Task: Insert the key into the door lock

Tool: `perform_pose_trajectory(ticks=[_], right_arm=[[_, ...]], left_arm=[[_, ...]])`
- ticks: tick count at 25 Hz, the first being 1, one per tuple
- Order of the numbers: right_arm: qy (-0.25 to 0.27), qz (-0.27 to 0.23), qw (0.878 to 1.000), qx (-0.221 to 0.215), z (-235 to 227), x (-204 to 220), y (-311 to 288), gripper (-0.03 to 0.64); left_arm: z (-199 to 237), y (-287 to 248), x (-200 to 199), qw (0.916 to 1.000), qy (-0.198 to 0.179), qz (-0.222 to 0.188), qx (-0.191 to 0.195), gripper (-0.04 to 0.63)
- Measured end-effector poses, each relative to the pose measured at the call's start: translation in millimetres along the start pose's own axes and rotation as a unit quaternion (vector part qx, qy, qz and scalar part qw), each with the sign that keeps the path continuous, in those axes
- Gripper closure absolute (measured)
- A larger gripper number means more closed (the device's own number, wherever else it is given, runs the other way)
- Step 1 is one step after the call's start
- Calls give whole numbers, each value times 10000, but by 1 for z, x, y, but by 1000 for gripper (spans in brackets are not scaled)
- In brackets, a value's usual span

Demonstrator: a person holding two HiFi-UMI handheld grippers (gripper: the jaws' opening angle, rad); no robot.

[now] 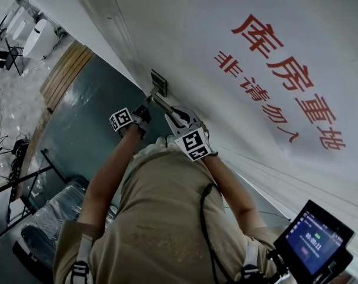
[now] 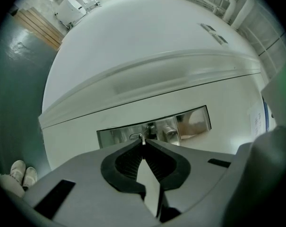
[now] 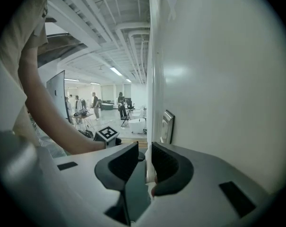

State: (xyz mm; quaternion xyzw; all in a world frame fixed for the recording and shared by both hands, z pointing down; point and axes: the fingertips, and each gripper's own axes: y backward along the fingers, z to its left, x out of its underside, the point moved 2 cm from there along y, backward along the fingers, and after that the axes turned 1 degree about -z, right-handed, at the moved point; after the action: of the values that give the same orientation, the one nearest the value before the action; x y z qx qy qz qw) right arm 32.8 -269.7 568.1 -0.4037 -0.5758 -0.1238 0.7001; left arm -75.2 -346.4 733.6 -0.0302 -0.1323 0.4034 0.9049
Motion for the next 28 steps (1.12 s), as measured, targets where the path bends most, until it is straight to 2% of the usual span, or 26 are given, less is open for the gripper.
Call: perform_pose_trajectory(ticks=[5, 12, 15, 21, 28], right_arm=[[149, -59, 9995, -268, 3, 4, -2, 529], [320, -5, 9983, -479, 8, 5, -3, 529], [374, -22, 9981, -483, 6, 4, -3, 529], [113, -23, 9992, -381, 2, 6, -5, 529], [141, -6, 9992, -369, 3, 9, -4, 529]], left_arm=[[1, -1, 2, 9996, 85, -276, 41, 562], [0, -3, 13, 9991, 178, -378, 90, 563], [3, -4, 11, 9988, 238, -429, 76, 562], [5, -5, 11, 9990, 236, -371, 27, 563], [5, -8, 15, 9989, 269, -391, 55, 563]])
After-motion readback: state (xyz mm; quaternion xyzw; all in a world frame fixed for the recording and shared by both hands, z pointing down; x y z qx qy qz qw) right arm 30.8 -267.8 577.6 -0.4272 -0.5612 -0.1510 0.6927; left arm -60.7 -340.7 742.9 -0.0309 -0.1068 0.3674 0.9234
